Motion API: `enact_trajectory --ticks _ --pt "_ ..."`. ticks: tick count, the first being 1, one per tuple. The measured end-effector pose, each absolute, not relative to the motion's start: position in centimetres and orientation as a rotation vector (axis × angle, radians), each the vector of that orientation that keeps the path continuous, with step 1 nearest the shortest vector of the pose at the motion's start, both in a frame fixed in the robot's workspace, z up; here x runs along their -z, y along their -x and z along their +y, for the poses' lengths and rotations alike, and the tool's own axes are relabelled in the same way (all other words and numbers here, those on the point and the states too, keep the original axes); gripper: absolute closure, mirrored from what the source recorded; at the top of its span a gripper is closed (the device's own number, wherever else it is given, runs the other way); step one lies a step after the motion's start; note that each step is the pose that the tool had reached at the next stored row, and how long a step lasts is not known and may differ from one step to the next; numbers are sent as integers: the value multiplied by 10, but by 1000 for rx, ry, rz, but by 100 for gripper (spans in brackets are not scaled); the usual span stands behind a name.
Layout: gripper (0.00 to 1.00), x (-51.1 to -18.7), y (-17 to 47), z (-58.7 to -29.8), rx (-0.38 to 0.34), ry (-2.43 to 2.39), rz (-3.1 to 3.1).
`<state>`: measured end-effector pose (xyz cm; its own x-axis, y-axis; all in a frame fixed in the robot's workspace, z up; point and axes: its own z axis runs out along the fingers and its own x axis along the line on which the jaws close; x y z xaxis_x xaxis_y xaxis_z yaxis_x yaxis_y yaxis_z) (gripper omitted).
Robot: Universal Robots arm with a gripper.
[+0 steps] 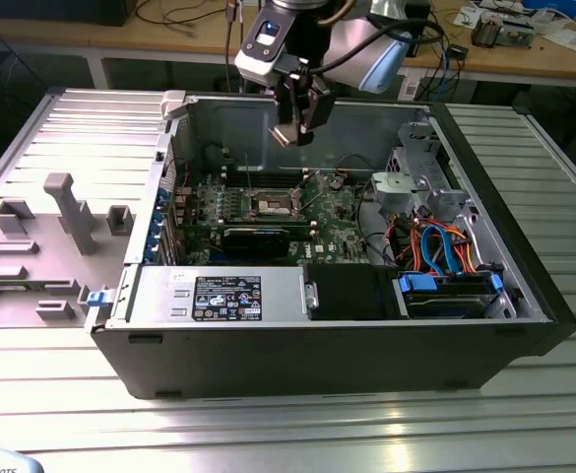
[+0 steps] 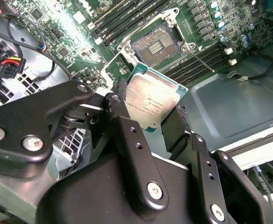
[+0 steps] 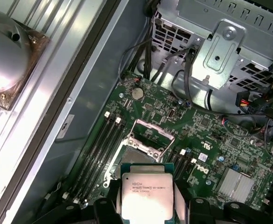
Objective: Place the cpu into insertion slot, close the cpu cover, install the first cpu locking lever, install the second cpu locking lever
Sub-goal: 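Place the cpu into insertion slot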
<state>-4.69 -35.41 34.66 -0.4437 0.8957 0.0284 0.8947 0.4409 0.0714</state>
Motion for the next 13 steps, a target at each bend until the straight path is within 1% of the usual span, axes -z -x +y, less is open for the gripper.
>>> enact_trajectory --ticks 4,13 --pt "46 -340 47 -354 -117 -1732 2599" --pt "46 -339 47 -354 -117 -1750 2587"
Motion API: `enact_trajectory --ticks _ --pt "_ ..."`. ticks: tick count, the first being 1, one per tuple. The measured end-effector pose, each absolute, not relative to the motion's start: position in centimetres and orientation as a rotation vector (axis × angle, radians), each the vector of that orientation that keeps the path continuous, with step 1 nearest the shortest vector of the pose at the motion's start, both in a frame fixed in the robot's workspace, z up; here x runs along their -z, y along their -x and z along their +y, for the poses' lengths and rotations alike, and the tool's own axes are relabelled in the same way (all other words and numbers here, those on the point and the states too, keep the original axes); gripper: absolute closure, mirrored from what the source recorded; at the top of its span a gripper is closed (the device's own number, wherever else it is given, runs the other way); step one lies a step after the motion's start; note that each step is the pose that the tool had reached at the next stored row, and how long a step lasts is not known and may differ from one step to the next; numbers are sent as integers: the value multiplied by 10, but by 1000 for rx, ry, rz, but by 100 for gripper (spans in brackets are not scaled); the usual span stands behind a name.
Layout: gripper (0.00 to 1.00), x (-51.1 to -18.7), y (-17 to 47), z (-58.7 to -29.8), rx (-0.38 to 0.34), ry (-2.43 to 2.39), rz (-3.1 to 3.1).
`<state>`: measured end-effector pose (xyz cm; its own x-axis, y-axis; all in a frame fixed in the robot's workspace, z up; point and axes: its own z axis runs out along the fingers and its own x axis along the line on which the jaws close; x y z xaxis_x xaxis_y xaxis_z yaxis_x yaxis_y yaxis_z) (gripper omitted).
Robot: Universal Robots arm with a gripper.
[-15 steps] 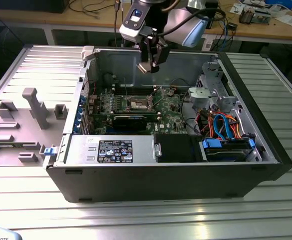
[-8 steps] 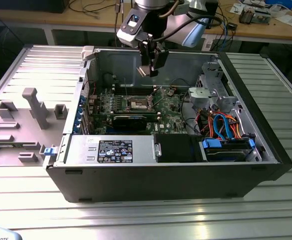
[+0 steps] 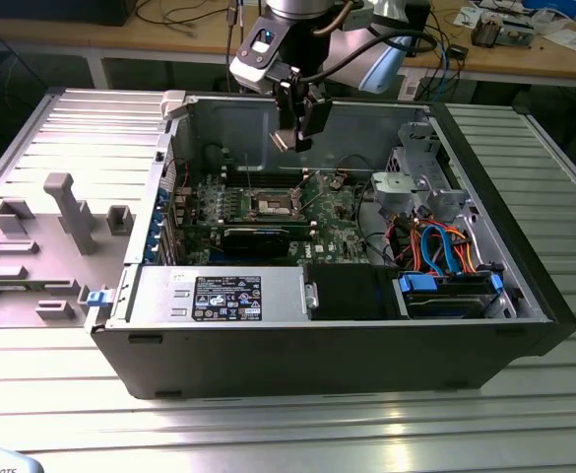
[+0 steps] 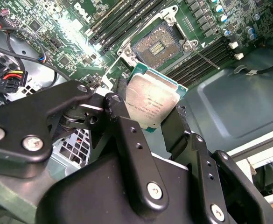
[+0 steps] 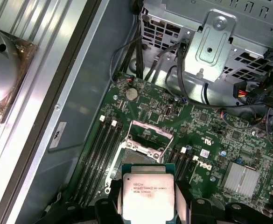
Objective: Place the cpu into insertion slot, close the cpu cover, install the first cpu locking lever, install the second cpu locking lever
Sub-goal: 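Place the cpu into insertion slot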
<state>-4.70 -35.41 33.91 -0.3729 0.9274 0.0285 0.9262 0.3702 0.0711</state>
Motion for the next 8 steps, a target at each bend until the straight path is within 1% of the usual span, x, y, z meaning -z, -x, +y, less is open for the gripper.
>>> enact_trajectory --ticks 8 --pt "46 -339 47 -354 -117 -1754 2584"
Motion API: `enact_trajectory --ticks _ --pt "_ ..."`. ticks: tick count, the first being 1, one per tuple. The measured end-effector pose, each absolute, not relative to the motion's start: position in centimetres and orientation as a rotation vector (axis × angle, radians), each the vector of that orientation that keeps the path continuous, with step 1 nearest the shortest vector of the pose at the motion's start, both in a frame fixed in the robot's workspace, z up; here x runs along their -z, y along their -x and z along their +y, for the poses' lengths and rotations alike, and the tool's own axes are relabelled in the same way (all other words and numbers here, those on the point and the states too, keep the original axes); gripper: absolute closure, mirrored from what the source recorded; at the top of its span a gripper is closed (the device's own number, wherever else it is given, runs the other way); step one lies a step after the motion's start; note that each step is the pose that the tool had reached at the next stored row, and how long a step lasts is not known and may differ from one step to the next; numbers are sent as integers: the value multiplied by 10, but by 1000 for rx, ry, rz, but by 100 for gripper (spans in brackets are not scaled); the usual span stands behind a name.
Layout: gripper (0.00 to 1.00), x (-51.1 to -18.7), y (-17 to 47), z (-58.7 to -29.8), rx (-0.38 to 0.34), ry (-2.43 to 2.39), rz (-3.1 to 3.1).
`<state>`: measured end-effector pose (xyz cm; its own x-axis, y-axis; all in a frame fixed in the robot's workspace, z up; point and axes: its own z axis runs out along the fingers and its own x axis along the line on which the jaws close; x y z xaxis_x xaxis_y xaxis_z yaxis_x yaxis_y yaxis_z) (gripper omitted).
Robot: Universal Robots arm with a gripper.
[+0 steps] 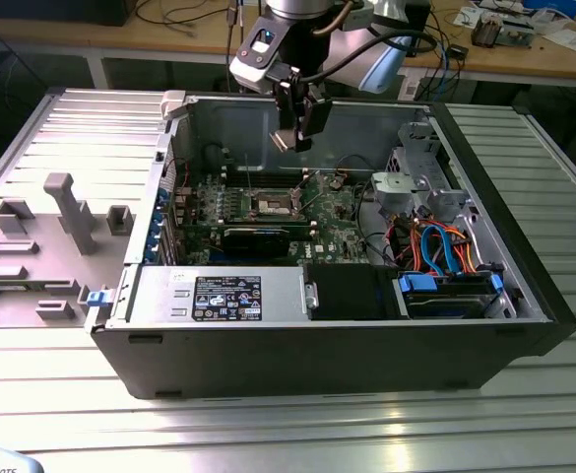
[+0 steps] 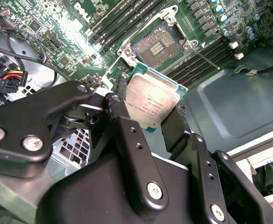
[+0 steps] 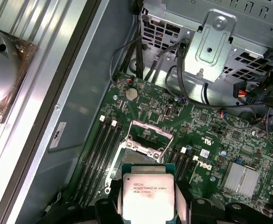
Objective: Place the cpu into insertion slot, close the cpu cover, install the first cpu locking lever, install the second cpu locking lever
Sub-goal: 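Place the cpu into insertion slot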
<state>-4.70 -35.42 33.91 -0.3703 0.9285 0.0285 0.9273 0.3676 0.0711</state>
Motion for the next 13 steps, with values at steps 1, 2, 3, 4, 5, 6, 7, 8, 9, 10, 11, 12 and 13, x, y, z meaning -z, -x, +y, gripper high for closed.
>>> enact_trajectory --ticks 1,2,3,4,5,6,7,8,9,10,11,12,13 --pt "46 -339 47 -354 -117 -1763 2578" --pt "46 -338 47 -354 -117 -1779 2566" --pt "46 -338 47 -354 -117 -1792 2556" --pt "46 -337 47 -354 -116 -1822 2534" --pt "46 -337 47 -354 -116 -1837 2523" --pt "46 -336 47 -354 -116 -1861 2504" --pt "46 -336 47 -354 -115 -1875 2493" --pt "46 -336 47 -354 -115 -1887 2484" --pt "46 -335 47 -354 -115 -1907 2468" --pt "46 -335 47 -354 -114 -1919 2458" --pt "46 -334 47 -354 -114 -1930 2449" --pt "46 -334 47 -354 -114 -1942 2440" --pt "46 -334 47 -354 -113 -1953 2431"
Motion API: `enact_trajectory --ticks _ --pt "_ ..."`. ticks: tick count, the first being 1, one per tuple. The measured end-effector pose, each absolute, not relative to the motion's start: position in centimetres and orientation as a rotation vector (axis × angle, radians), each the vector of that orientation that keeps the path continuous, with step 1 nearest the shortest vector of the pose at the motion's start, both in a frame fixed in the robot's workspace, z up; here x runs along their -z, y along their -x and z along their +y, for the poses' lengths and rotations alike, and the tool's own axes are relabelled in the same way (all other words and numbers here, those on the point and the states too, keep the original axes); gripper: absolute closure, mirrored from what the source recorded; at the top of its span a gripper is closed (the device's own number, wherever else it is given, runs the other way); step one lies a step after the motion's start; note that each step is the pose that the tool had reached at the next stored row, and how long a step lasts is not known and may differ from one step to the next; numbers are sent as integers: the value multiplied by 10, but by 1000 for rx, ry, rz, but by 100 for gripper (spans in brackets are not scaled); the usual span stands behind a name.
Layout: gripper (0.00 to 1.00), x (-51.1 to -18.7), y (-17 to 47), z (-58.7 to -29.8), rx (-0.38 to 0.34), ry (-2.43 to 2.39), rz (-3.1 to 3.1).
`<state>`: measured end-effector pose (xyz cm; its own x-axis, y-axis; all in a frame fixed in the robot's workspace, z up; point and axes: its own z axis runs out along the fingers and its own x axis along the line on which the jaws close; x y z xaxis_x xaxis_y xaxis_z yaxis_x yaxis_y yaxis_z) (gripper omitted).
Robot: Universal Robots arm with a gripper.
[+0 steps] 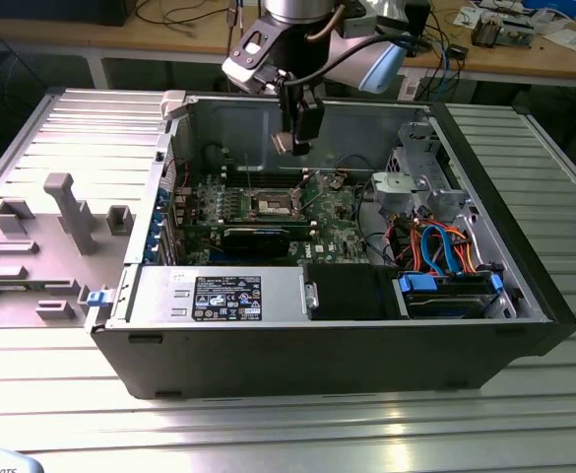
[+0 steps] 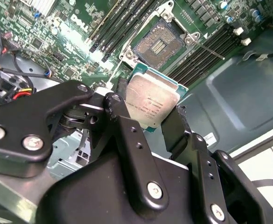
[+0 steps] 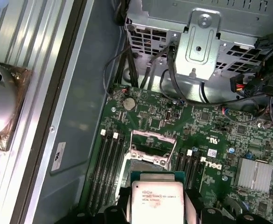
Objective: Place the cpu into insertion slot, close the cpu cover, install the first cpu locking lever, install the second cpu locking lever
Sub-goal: 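Place the cpu into insertion slot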
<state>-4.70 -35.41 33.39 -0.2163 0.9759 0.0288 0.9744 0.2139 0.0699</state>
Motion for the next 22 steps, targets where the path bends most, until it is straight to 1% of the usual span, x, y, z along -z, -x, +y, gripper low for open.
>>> enact_trajectory --ticks 22 --pt "46 -325 49 -354 -104 -2181 2228"
